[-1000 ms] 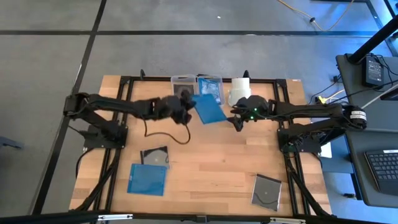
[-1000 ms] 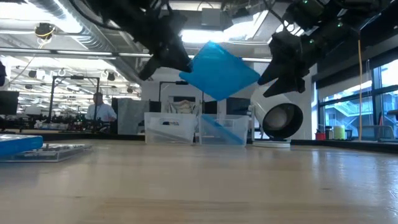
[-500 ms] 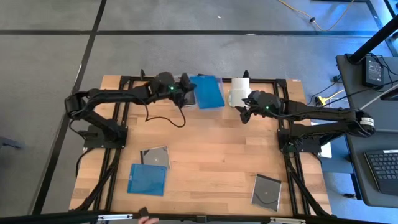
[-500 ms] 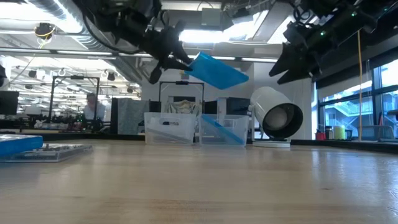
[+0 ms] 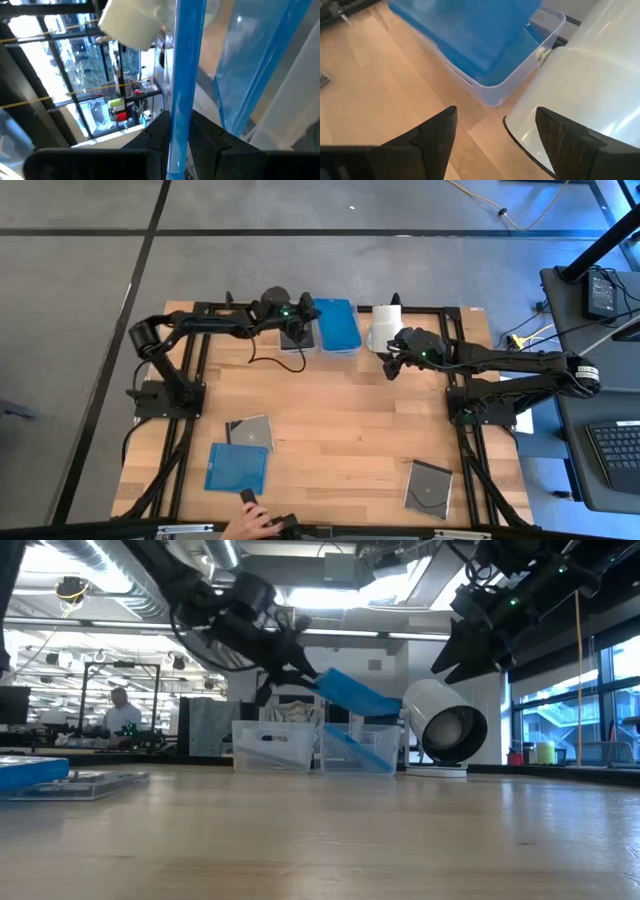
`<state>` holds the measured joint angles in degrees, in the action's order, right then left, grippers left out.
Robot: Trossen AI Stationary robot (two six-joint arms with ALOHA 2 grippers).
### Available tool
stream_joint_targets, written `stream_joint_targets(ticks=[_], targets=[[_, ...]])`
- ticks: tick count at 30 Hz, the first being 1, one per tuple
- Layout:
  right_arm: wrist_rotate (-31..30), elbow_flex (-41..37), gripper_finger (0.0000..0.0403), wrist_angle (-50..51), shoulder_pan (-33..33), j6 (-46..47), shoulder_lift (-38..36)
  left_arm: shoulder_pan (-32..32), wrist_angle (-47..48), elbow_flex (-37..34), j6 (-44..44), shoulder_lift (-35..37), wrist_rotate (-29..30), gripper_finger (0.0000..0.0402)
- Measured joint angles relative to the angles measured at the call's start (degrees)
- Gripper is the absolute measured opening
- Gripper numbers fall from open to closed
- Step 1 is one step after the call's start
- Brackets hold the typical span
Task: Pick & place jewel cases by type
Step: Put the right blue CD Case into the right transparent bin
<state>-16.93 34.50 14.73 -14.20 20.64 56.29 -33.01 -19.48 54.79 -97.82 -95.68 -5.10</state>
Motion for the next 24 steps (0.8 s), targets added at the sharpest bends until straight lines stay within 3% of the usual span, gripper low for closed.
stream_joint_targets(ticks=[8, 17, 24], targets=[[-0.02, -0.02, 0.0273, 0.61, 0.00, 0.03, 0.02, -1.69, 3.06, 3.19, -4.44, -4.19, 1.11, 0.0058], [-6.05, -0.02, 0.0273, 0.60, 0.00, -0.15, 0.02, -2.83, 4.64, 3.25, -2.07, -4.77, -1.12, 0.0058], [-6.57, -0.02, 0.0273, 0.60, 0.00, -0.17, 0.02, -2.87, 4.45, 3.25, -0.16, -4.79, -0.12, 0.0059]])
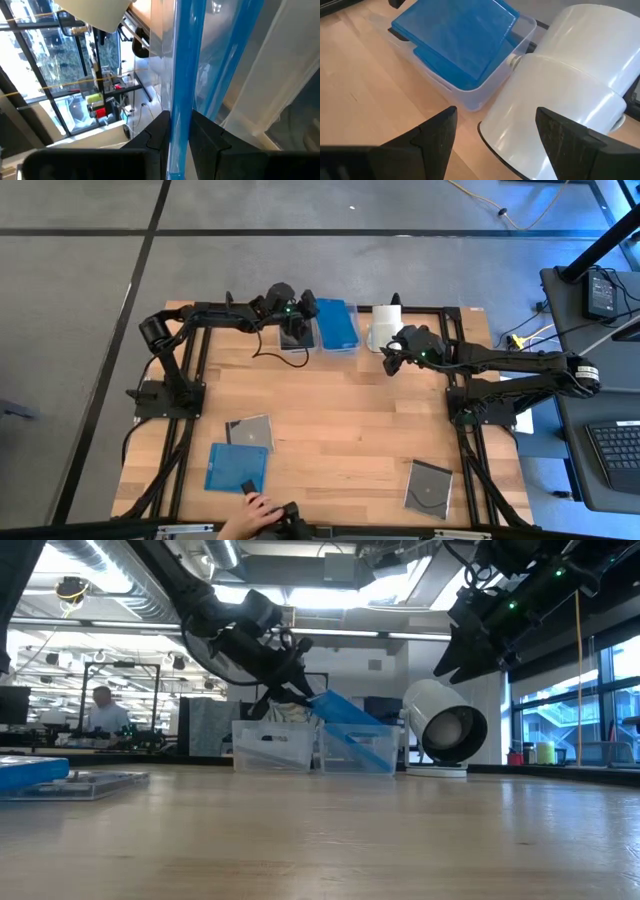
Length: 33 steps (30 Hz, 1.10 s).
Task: Pick & place jewel cases by type
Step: Put the right blue CD Case into the right transparent bin
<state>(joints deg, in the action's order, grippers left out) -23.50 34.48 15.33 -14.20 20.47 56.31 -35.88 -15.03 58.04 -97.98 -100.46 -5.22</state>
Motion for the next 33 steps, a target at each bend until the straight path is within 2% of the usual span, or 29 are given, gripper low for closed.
stream_joint_targets(ticks=[6, 14, 25, 33], targets=[[0.01, 0.00, 0.0273, 0.65, 0.00, 0.00, 0.00, 0.37, -0.01, 0.00, 4.39, 0.01, 0.14, 0.0059], [0.03, 0.00, 0.0273, 0.80, 0.00, 0.00, 0.00, 0.57, -0.02, 0.00, 4.38, 0.02, 0.14, 0.0061], [0.08, 0.00, 0.0273, 1.39, 0.00, -0.11, 0.00, 0.52, -0.12, 0.00, 4.25, 0.02, 0.33, 0.0107], [0.12, -0.02, 0.0273, 3.80, 0.00, 0.22, 0.02, 0.52, -1.29, -0.02, 4.22, 0.15, 7.70, 0.0133]])
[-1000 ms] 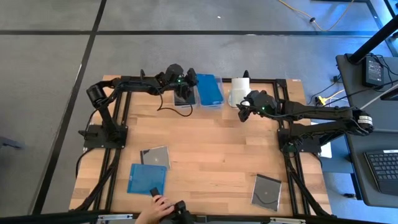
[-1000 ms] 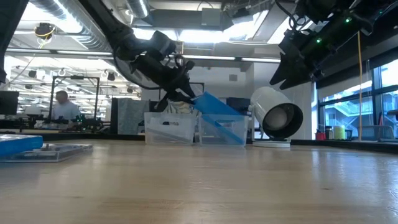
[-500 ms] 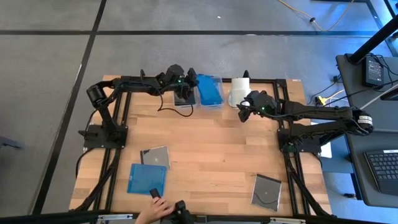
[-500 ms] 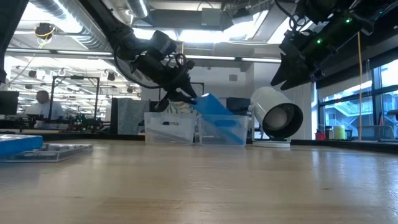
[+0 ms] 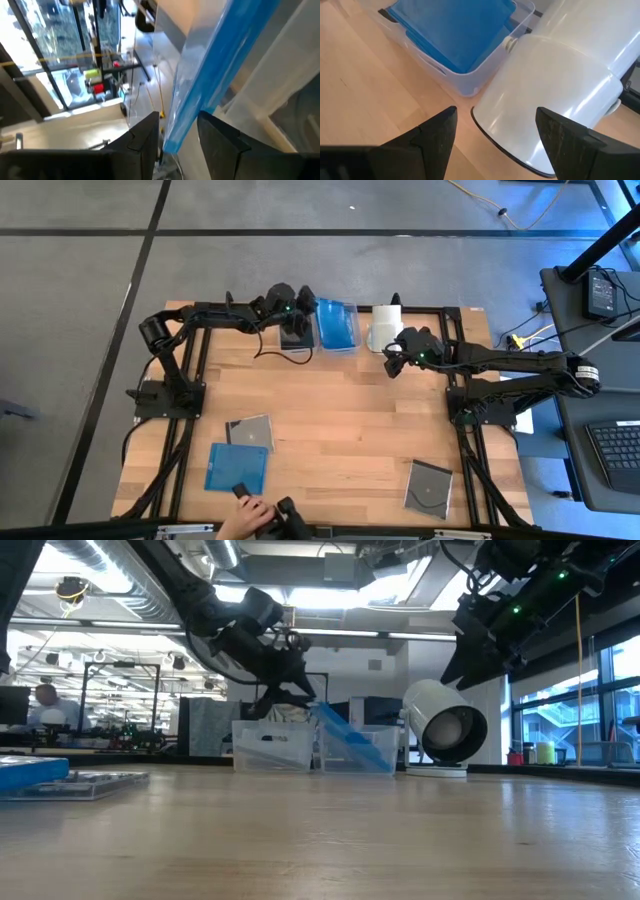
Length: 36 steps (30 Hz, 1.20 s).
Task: Pick & place jewel cases by type
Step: Put the right blue CD Case into the right transparent bin, then put the right black CD Case into the left transparent bin
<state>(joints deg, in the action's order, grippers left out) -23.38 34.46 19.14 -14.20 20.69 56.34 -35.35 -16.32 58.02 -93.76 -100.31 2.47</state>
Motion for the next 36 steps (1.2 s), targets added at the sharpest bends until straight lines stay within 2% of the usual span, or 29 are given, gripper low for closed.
stream_joint_targets(ticks=[8, 11, 16, 19, 23, 28, 32, 36], targets=[[0.00, 0.00, 0.0273, 0.09, 0.02, -0.07, 0.00, 0.24, 0.43, 0.00, 0.39, 0.04, 1.84, 0.0129], [0.00, 0.00, 0.0273, 0.09, 0.02, -0.12, 0.00, 0.88, 0.67, 0.00, 2.59, 0.04, 5.59, 0.0128], [0.02, 0.00, 0.0273, 0.09, 0.04, -0.15, 0.22, 1.51, 3.28, 0.00, 1.57, 0.07, 16.96, 0.0128], [0.04, 0.00, 0.0273, 0.08, 0.14, -0.15, 0.44, 1.46, 7.96, 0.00, 1.37, 0.07, 17.74, 0.0128], [0.07, 0.00, 0.0273, 0.23, 0.22, -0.13, 0.62, 2.56, 10.25, 0.00, 5.45, 0.07, 16.67, 0.0128], [0.07, 0.00, 0.0273, 0.55, 0.20, -0.02, 0.66, 5.11, 10.32, 0.00, 8.07, 1.84, 22.62, 0.0128], [0.07, 0.00, 0.0273, 0.57, 0.20, -0.17, 0.66, 8.59, 10.25, -0.02, 15.00, 6.91, 24.93, 0.0128], [0.07, 0.00, 0.0273, 0.55, 0.20, -0.20, 0.66, 13.28, 11.71, 0.00, 28.46, 14.30, 27.01, 0.0127]])
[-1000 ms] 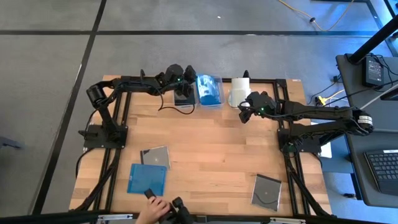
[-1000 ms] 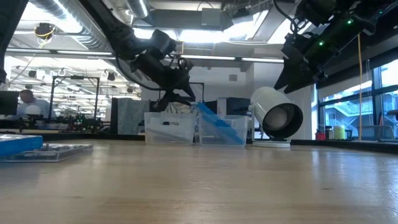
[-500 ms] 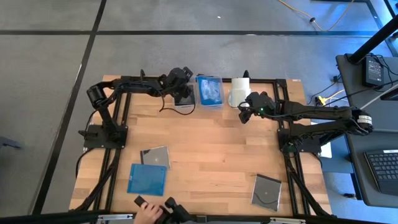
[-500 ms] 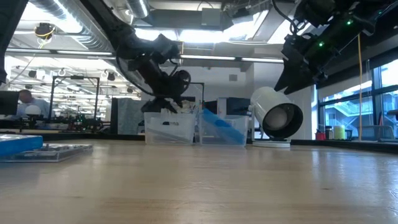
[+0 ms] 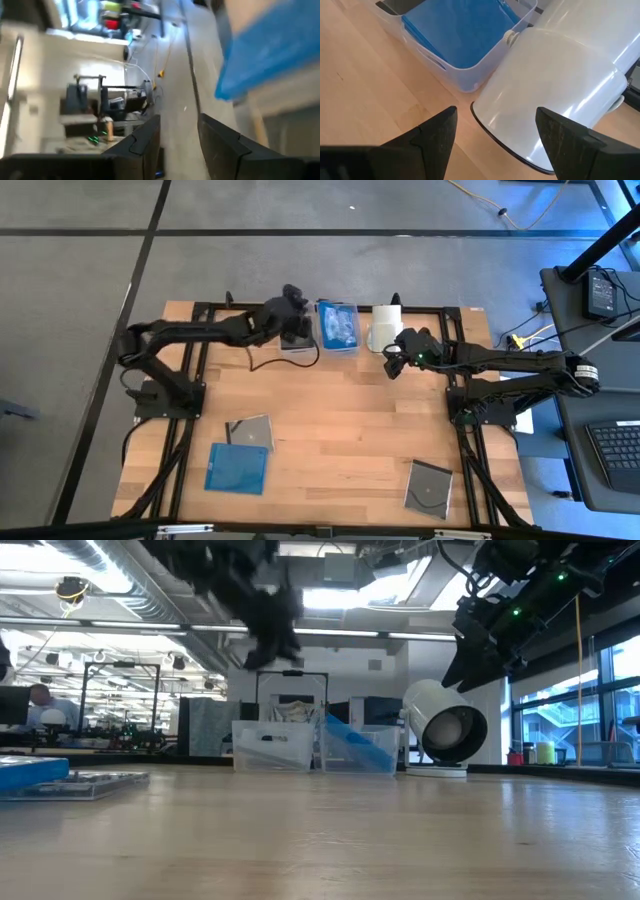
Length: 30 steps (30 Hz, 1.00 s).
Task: Pick & place jewel cases by type
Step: Put the right black CD Case into the left transparent bin
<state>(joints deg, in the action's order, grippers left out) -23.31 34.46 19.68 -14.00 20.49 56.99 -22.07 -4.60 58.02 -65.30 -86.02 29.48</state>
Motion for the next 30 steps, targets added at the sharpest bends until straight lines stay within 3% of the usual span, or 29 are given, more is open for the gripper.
stream_joint_targets(ticks=[3, 5, 10, 13, 15, 18, 24, 30], targets=[[0.00, 0.00, 0.0273, 0.00, 0.00, -0.16, 0.02, 4.72, 5.19, 0.00, 12.09, 5.63, 0.38, 0.0128], [0.00, 0.00, 0.0273, -0.05, 0.00, -0.30, 0.14, 8.00, 10.30, 0.00, 19.67, 8.91, -3.44, 0.0127], [1.02, 0.00, 0.0273, -0.26, 0.00, -0.27, 0.60, 15.00, 21.03, 0.00, 37.29, 13.85, -22.92, 0.0127], [1.91, 0.00, 0.0273, -0.26, -0.02, -1.27, 0.66, 18.76, 21.27, -1.75, 46.89, 14.19, -32.71, 0.0127], [6.15, 0.00, 0.0273, -0.73, 0.86, -2.98, 0.66, 21.14, 17.48, -4.84, 51.46, 14.06, -34.12, 0.0128], [12.73, 0.82, 0.0273, 0.54, 4.98, -5.68, 0.73, 23.68, 4.43, -11.55, 54.88, 13.79, -34.01, 0.0127], [7.25, 9.06, 0.0273, 16.81, 17.29, 6.77, 1.94, 25.48, -20.82, -25.77, 59.55, 13.91, -33.90, 0.0127], [5.96, 17.51, 0.0273, 36.52, 30.18, 27.77, 9.97, 26.13, -36.06, -34.84, 63.20, 13.92, -33.57, 0.0128]])
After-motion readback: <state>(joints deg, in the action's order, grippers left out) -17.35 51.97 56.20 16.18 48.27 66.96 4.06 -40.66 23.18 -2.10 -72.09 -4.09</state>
